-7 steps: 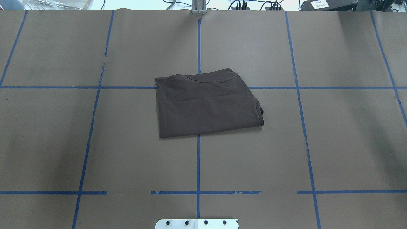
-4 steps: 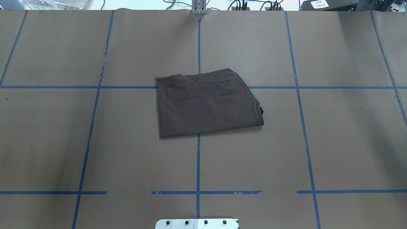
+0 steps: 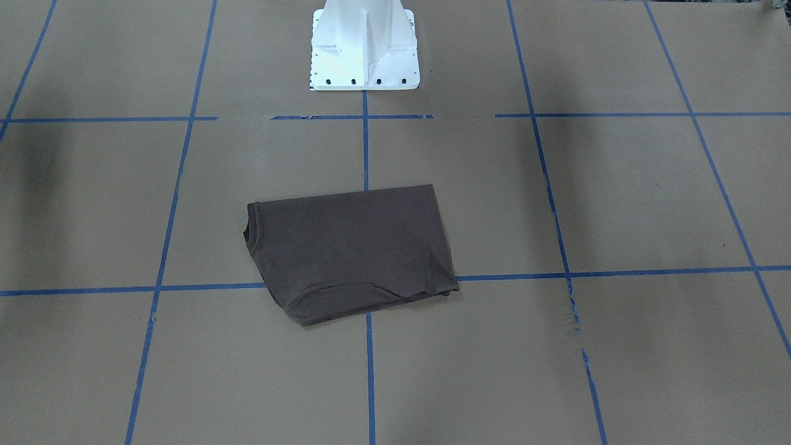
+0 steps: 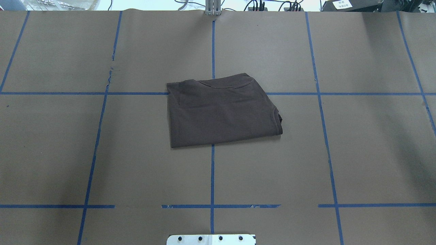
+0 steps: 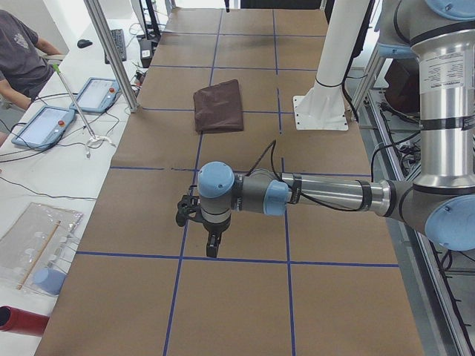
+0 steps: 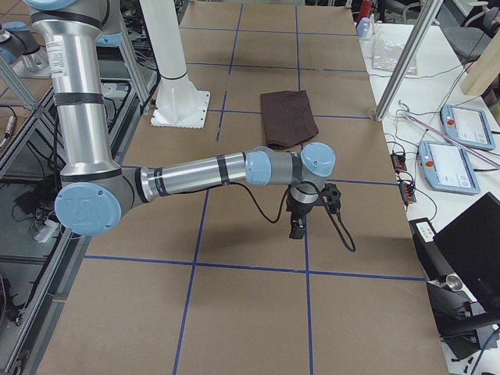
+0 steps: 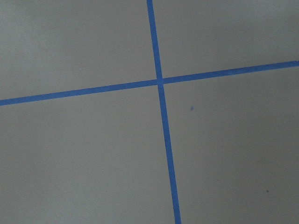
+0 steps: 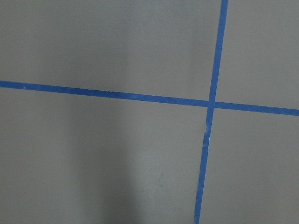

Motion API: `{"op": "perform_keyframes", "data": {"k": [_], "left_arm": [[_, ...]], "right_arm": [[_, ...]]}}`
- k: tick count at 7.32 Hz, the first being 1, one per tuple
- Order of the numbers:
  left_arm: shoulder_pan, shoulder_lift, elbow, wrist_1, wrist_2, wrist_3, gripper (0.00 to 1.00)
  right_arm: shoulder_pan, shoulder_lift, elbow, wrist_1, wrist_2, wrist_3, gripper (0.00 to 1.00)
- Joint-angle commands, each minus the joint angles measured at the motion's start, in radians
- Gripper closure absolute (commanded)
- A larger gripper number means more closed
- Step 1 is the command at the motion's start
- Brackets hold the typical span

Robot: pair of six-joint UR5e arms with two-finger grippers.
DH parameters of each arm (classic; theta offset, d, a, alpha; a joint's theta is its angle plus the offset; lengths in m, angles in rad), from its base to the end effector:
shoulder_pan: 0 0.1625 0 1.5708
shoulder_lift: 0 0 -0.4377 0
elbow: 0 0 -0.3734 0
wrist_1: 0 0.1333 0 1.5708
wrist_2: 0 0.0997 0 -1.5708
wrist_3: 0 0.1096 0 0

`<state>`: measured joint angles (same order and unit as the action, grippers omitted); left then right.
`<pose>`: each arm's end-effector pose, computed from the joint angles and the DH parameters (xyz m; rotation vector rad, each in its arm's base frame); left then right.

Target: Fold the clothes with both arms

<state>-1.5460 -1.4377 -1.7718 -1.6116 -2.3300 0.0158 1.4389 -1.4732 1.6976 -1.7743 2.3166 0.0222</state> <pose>-0.0474 -0.4235 0.6392 0.1000 0.7591 0.0799 -0.0084 -0.5114 0.5934 -0.0376 -0.7455 -0.1124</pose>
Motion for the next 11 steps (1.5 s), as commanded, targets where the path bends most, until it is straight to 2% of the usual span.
{"op": "perform_keyframes", "data": {"k": [1,3,6,7,8,10,11], "left_arm": [[0.001,0.0,0.023,-0.005,-0.02,-0.003,0.0],[0.007,-0.006,0.017,0.005,-0.031,-0.014,0.0],[0.007,-0.03,-0.05,0.067,-0.035,-0.014,0.0],[0.007,-0.03,-0.034,0.059,-0.034,-0.01,0.0],[0.007,-0.023,-0.038,0.055,-0.034,-0.002,0.0],[0.007,-0.018,-0.015,0.053,-0.035,-0.004,0.0],[0.006,-0.018,-0.037,0.053,-0.064,-0.007,0.0]], "right_arm": [[0.0,0.002,0.011,0.003,-0.009,0.001,0.0],[0.0,-0.013,-0.001,0.003,-0.008,-0.013,0.0],[0.008,-0.018,-0.042,0.001,0.024,0.004,0.0],[0.032,-0.019,-0.077,0.001,0.068,0.001,0.0],[0.043,-0.022,-0.072,0.002,0.079,-0.001,0.0],[0.046,-0.024,-0.075,0.003,0.075,-0.008,0.0],[0.055,-0.024,-0.076,0.003,0.073,-0.011,0.0]]}}
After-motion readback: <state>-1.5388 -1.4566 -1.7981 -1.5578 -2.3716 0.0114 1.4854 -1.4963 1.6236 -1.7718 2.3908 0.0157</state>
